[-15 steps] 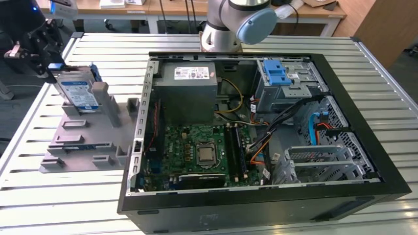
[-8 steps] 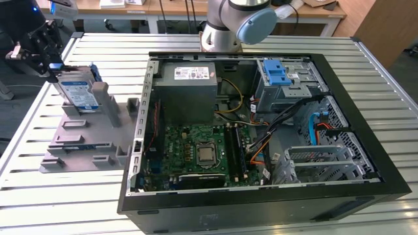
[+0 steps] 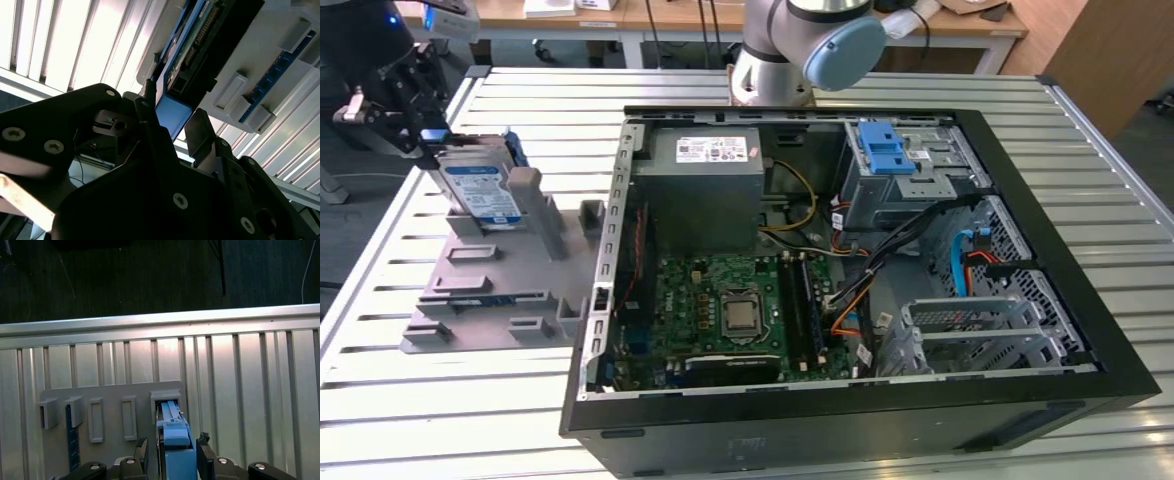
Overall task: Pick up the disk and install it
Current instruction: 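Pick up the disk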
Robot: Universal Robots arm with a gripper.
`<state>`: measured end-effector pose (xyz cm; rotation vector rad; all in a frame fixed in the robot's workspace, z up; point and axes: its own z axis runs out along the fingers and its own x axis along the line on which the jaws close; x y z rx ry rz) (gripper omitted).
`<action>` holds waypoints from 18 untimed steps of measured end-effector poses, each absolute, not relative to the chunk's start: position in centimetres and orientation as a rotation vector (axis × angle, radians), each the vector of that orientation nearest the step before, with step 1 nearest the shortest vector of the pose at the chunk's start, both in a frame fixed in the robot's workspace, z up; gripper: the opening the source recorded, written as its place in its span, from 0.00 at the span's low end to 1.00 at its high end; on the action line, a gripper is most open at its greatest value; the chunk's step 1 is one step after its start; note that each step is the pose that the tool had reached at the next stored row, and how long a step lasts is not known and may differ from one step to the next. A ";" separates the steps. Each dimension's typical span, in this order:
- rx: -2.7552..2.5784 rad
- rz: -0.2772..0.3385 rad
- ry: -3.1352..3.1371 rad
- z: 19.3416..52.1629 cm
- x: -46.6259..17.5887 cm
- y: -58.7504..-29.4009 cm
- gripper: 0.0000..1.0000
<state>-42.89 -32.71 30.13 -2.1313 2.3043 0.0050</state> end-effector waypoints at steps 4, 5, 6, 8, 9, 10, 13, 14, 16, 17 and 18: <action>-2.132 0.005 2.304 30.0 -42.9 -32.6 0.51; -2.132 0.005 2.304 29.9 -42.9 -32.6 0.51; -2.132 0.005 2.304 29.9 -42.9 -32.6 0.51; -2.132 0.005 2.304 29.9 -42.9 -32.6 0.51; -2.132 0.005 2.304 29.9 -42.9 -32.6 0.51; -2.132 0.005 2.304 29.9 -42.9 -32.6 0.51; -2.132 0.005 2.303 29.8 -42.9 -32.6 0.51; -2.132 0.005 2.304 29.8 -42.9 -32.5 0.51; -2.132 0.005 2.304 29.8 -42.9 -32.5 0.51; -2.133 0.005 2.303 29.8 -42.9 -32.5 0.51; -2.133 0.005 2.303 29.7 -42.9 -32.5 0.51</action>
